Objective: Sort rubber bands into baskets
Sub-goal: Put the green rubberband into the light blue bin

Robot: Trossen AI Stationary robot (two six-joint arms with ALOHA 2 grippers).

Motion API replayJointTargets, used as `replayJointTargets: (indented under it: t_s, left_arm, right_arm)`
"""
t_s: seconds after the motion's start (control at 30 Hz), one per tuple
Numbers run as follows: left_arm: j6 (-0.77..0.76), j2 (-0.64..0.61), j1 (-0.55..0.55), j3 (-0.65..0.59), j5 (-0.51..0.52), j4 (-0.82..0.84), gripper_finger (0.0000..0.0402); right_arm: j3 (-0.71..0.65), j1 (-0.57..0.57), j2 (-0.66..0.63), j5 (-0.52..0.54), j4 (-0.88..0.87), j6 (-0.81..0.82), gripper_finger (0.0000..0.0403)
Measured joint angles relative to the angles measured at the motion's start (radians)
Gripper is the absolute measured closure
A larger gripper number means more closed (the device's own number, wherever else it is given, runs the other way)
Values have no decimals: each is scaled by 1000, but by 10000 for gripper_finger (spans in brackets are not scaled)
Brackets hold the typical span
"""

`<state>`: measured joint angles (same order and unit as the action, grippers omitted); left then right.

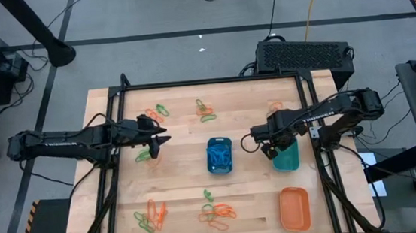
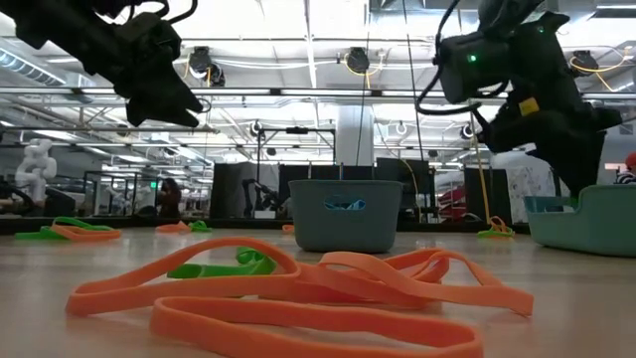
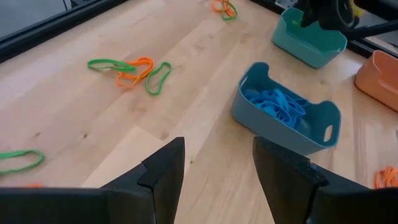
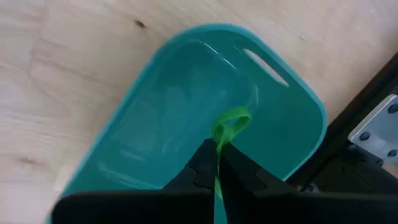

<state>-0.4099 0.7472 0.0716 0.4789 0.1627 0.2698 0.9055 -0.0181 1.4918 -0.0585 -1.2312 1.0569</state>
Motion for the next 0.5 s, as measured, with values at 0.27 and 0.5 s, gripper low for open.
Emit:
replayJointTargets:
  t_s: [0.27,0.5]
  left_arm:
    - [-23,0,27,0,-7,-3,205]
    - [-30,0,27,0,-7,-3,205]
  right_arm:
    - [-9,0,0,0,13,-61,345]
    - [-9,-1,0,-21,-20,-78,301]
